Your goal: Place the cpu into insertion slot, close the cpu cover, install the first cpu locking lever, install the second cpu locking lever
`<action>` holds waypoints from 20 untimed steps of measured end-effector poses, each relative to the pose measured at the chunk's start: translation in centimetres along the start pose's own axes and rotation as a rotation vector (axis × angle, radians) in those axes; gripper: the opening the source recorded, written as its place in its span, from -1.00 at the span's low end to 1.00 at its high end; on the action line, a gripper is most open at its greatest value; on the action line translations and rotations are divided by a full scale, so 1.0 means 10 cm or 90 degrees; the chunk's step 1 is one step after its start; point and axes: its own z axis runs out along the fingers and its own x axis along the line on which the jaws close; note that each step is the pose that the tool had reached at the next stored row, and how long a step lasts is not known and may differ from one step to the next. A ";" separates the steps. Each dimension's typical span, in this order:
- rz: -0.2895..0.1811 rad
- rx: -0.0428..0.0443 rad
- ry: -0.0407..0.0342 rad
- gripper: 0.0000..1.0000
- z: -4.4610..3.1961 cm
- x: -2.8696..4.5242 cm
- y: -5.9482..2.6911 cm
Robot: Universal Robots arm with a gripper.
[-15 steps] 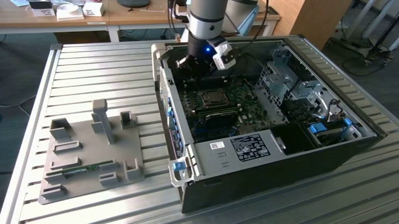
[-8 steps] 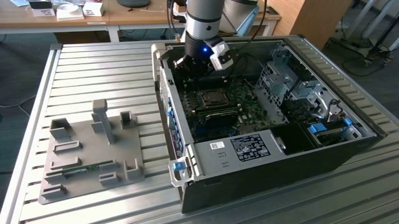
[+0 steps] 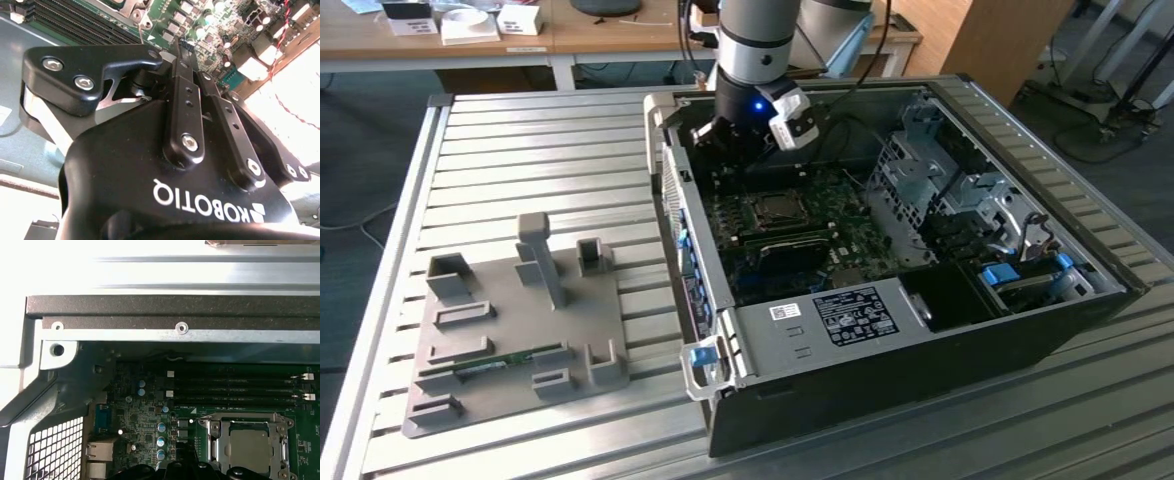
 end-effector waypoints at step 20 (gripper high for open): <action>0.001 -0.0223 -0.0001 -0.79 0.004 0.067 0.003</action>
